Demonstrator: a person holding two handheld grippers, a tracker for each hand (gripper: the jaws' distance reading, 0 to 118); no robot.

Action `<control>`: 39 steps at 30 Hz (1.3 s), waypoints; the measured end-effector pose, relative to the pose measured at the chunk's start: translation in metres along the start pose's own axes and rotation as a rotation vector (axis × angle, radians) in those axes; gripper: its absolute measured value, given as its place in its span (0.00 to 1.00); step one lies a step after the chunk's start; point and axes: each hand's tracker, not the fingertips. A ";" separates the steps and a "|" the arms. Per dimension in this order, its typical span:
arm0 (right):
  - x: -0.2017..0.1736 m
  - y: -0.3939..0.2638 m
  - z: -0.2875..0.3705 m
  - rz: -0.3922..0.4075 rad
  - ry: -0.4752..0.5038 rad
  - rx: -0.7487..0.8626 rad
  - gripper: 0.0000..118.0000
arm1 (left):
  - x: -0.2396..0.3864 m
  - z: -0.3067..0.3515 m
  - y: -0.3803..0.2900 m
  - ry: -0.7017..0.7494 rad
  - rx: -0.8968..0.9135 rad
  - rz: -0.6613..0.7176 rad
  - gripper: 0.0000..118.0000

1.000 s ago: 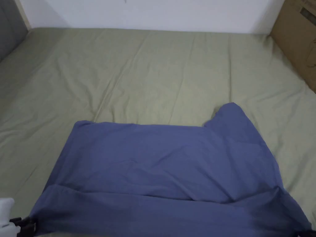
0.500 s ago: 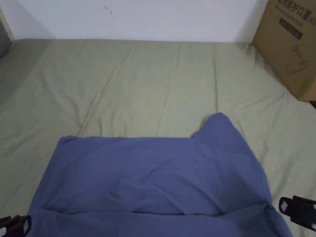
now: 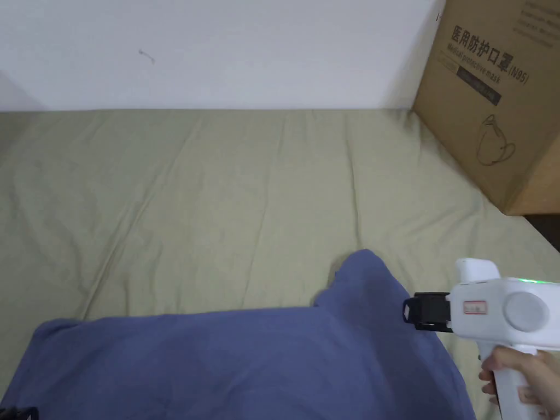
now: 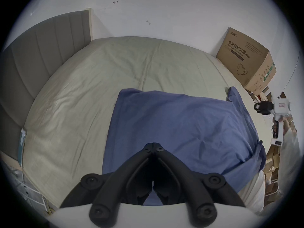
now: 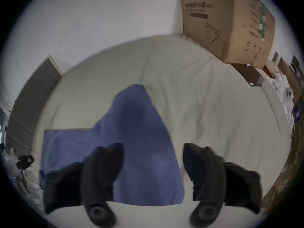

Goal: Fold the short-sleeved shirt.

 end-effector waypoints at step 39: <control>-0.003 0.068 0.025 -0.014 0.082 0.003 0.00 | -0.030 -0.104 0.143 0.144 0.000 0.009 0.00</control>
